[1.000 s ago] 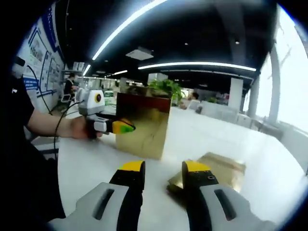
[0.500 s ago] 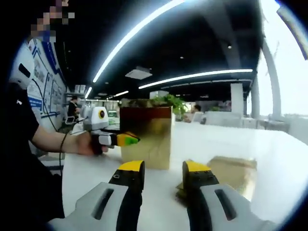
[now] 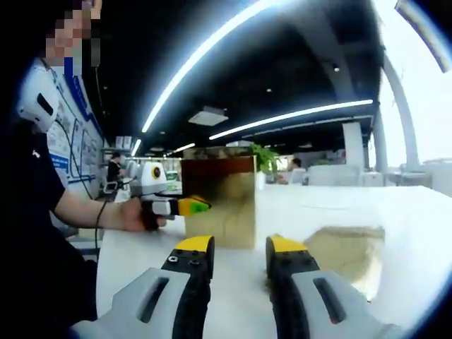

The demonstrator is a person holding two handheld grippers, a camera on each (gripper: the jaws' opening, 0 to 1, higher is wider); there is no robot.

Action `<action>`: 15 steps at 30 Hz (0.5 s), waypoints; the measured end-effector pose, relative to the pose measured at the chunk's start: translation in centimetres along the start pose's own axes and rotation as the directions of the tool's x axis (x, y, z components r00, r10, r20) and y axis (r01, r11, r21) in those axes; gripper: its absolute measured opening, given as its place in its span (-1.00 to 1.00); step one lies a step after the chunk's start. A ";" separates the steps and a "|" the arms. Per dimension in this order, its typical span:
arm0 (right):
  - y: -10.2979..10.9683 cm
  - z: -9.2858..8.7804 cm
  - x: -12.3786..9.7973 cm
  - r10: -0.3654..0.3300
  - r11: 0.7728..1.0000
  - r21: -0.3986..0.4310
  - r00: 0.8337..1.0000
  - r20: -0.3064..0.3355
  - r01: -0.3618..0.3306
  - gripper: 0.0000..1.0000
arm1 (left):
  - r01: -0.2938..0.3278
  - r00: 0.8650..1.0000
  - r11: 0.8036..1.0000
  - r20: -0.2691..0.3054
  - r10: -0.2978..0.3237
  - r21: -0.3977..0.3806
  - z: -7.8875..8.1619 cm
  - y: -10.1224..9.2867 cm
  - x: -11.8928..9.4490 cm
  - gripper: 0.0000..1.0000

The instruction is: Extract single mask from mask box in order stack masks on table

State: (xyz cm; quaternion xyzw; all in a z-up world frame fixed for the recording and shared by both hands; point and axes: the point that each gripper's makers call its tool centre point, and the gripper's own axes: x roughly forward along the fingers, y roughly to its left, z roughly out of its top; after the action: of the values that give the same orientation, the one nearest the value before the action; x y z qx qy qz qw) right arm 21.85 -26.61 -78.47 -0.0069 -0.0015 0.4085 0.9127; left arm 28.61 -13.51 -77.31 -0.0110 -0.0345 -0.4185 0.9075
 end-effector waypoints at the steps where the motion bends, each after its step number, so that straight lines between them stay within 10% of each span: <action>1: 0.1 0.0 -0.1 0.006 1.000 0.004 1.000 0.003 -0.006 -0.49 | 0.000 1.000 1.000 0.000 0.000 -0.002 0.0 0.0 0.0 -0.38; 15: 0.5 0.0 -0.3 0.049 0.999 0.002 0.999 0.011 -0.049 -0.51 | 0.001 1.000 1.000 -0.002 -0.001 0.000 -0.1 -0.1 -0.1 -0.38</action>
State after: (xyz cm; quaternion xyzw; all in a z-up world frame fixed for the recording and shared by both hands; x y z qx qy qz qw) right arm 21.24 -26.50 -78.48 -0.0039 -0.0058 0.4308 0.9024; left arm 28.47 -13.57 -77.42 -0.0106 -0.0333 -0.4187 0.9074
